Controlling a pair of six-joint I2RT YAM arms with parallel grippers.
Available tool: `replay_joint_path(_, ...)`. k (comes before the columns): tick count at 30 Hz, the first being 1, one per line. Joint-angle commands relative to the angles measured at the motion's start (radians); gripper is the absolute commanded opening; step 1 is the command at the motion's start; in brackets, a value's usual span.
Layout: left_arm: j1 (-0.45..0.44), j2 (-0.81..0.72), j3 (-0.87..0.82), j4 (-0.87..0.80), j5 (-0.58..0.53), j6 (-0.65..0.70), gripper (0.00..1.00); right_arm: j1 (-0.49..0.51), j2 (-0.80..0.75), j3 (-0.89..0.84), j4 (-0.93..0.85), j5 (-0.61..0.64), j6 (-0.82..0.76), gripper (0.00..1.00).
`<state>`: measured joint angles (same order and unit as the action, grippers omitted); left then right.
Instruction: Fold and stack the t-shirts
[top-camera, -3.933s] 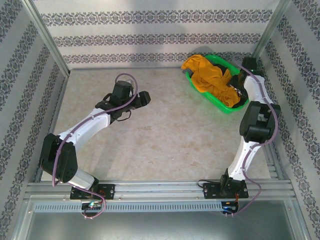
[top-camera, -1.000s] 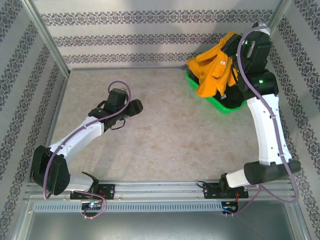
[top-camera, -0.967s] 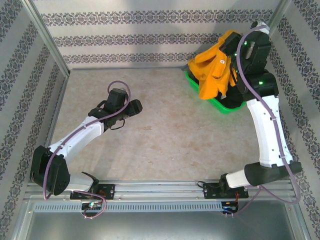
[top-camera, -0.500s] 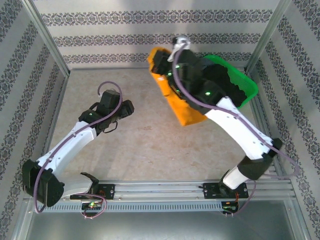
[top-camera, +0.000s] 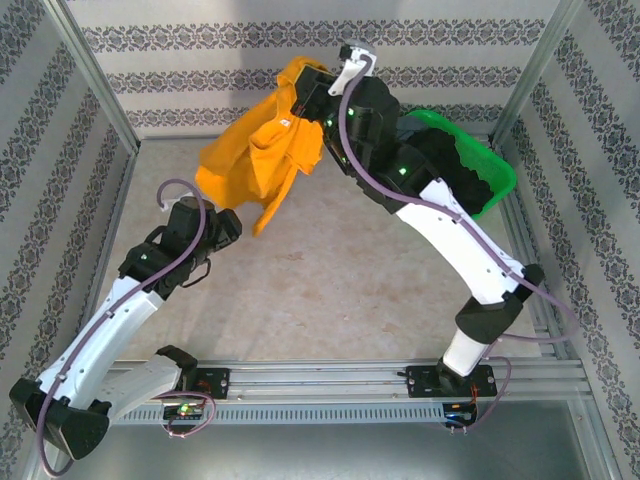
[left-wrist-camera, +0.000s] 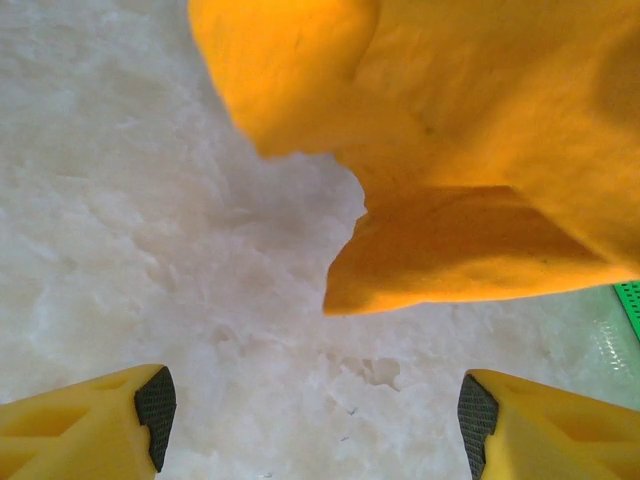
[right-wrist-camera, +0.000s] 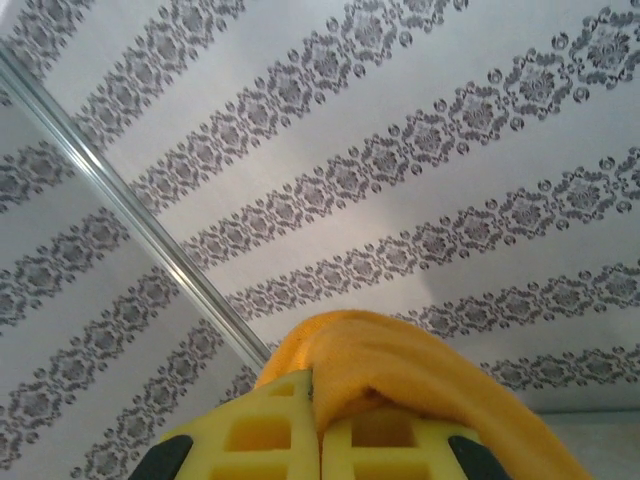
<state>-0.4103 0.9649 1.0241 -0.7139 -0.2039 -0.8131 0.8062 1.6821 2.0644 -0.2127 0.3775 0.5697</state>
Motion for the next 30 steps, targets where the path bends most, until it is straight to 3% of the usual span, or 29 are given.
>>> replay_joint_path(1,0.011,-0.03,-0.005,-0.071,-0.049,-0.022,0.76,0.042,-0.086,-0.164,0.016,-0.021,0.015,0.0)
replay_joint_path(7,0.012,-0.029,-0.045,-0.067,-0.025,-0.058,0.76,0.139,-0.294,-0.688,-0.064,-0.125,0.067,0.0)
replay_joint_path(8,0.013,-0.025,-0.054,-0.063,-0.014,-0.066,0.76,0.147,-0.323,-0.754,-0.073,-0.141,0.075,0.05)
replay_joint_path(11,0.012,0.001,-0.081,-0.038,0.044,-0.088,0.76,0.153,-0.418,-0.917,-0.124,-0.127,0.093,0.55)
replay_joint_path(13,0.013,0.027,-0.104,-0.018,0.095,-0.112,0.78,0.144,-0.475,-0.972,-0.147,-0.075,0.079,0.68)
replay_joint_path(18,0.01,0.103,-0.191,0.118,0.24,-0.214,0.79,-0.002,-0.518,-1.04,-0.162,-0.083,0.109,0.69)
replay_joint_path(23,-0.04,0.227,-0.245,0.297,0.356,-0.352,0.81,-0.178,-0.42,-1.089,-0.136,-0.22,0.153,0.67)
replay_joint_path(30,-0.129,0.406,-0.271,0.531,0.378,-0.457,0.81,-0.228,-0.154,-0.996,-0.088,-0.377,0.083,0.67)
